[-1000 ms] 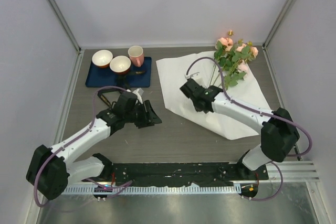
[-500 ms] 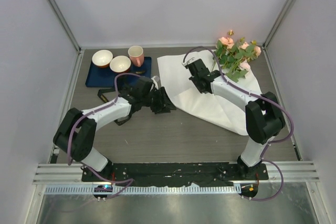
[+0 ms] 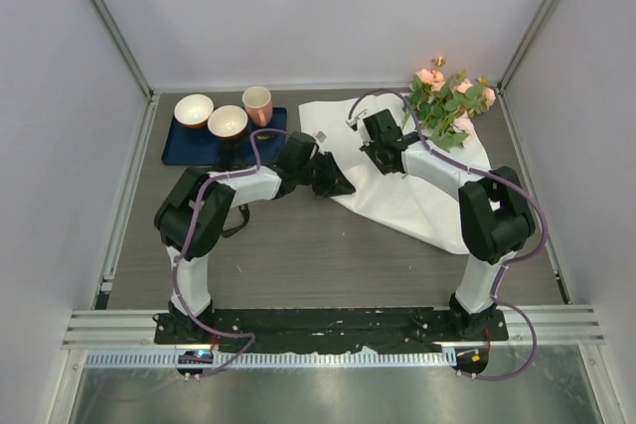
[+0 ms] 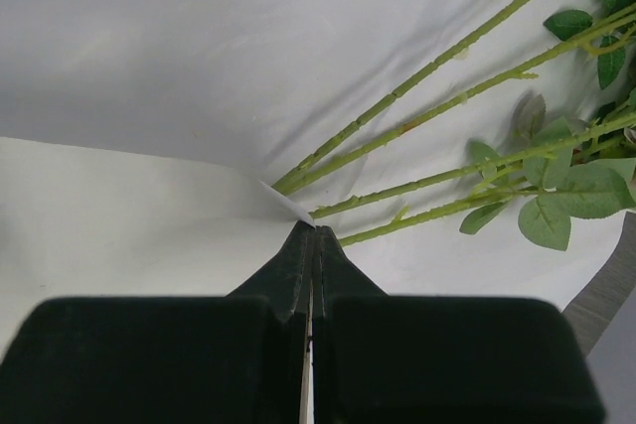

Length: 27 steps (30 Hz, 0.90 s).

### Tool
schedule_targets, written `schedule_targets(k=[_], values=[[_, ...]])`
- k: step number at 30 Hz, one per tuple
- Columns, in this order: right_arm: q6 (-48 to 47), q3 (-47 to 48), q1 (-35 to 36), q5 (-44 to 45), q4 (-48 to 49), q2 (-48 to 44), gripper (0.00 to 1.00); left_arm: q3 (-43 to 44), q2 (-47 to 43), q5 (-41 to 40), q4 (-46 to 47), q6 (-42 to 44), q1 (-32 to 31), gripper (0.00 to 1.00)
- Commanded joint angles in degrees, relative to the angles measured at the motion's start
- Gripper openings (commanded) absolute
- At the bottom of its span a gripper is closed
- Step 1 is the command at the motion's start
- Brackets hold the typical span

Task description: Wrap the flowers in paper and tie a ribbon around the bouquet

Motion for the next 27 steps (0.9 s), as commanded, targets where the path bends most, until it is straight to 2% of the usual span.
schedule_targets(k=[1,4,11,13,14,17,19,21,22,24,25,27], values=[[-1.97,0.53,-0.13,-1.48,3.42,1.24,0.00,3.34,4.81,2.49,8.59,-4.58,-0.31,0.20],[-1.97,0.80,-0.13,-1.74,3.77,1.76,0.00,5.19,6.76,1.26,7.30,-4.68,-0.22,0.17],[-0.92,2.73,-0.05,-3.24,3.86,3.61,0.01,2.56,8.78,-5.86,6.24,-4.41,0.05,0.08],[0.39,3.08,-0.13,-2.89,3.86,3.96,0.05,2.90,10.27,-6.39,4.67,-4.50,0.05,0.05],[1.27,3.61,-0.13,-2.19,3.69,4.40,0.06,2.99,10.71,-7.17,3.87,-4.50,0.05,0.00],[7.50,6.67,-0.05,0.10,0.18,5.19,0.29,2.73,11.59,-8.67,1.94,-4.59,0.05,0.00],[15.84,8.43,-0.05,4.38,-5.08,5.28,0.41,3.17,12.12,-10.16,-0.77,-4.59,0.05,0.00],[21.99,11.60,-0.05,7.47,-13.66,4.24,0.47,3.69,12.39,-11.65,-2.80,-4.94,0.05,0.00],[28.63,12.30,-0.13,10.62,-16.50,3.27,0.48,3.79,12.47,-11.93,-4.64,-5.11,0.05,0.00],[34.03,11.18,0.13,10.39,-22.30,-2.15,0.51,3.44,12.39,-12.45,-5.27,-5.64,0.05,0.00],[38.07,9.52,0.57,9.26,-22.59,-4.97,0.52,3.35,12.30,-12.63,-5.62,-5.82,0.05,0.00],[42.48,1.53,1.45,-3.10,-17.19,-9.73,0.52,3.00,12.21,-13.07,-5.80,-5.99,-0.04,0.00]])
